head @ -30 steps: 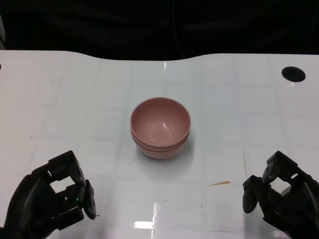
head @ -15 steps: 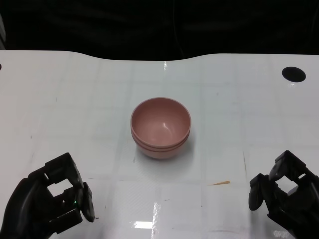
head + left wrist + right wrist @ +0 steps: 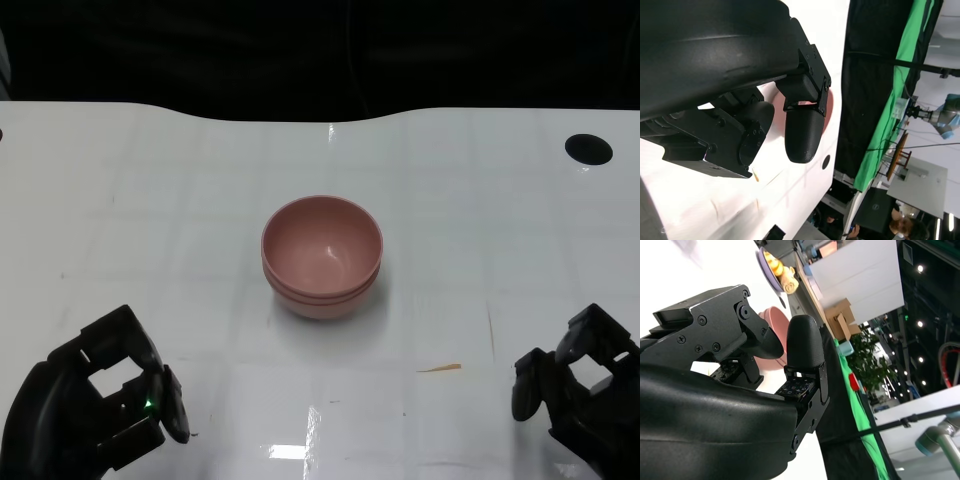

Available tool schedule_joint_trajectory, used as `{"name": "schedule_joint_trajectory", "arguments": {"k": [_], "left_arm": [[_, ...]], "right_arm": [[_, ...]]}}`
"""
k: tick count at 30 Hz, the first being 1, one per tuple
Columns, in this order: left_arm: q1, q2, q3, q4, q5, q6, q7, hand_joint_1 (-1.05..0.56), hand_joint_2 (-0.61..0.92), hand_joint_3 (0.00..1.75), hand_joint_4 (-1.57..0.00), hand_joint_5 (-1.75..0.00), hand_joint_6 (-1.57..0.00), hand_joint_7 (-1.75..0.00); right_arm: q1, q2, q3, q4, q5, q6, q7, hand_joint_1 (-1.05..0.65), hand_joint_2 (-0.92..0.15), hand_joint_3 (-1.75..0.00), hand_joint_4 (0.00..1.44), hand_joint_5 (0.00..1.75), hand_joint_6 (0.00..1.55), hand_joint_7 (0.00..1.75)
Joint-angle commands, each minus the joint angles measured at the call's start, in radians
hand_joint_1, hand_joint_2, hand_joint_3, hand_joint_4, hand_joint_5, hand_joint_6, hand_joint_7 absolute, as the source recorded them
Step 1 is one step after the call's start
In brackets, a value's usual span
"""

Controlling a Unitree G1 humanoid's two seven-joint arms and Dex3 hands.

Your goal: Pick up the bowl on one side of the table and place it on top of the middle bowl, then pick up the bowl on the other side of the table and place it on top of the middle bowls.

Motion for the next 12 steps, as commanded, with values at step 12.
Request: {"name": "schedule_joint_trajectory", "arguments": {"k": [12], "left_arm": [[0.017, 0.001, 0.038, -0.010, -0.055, -0.014, -0.012, 0.33, 0.92, 1.48, -1.08, -1.75, -0.84, -1.75]], "right_arm": [[0.012, -0.010, -0.005, -0.012, -0.026, -0.016, -0.010, -0.01, -0.64, -1.20, 0.92, 1.75, 0.61, 1.72]]}}
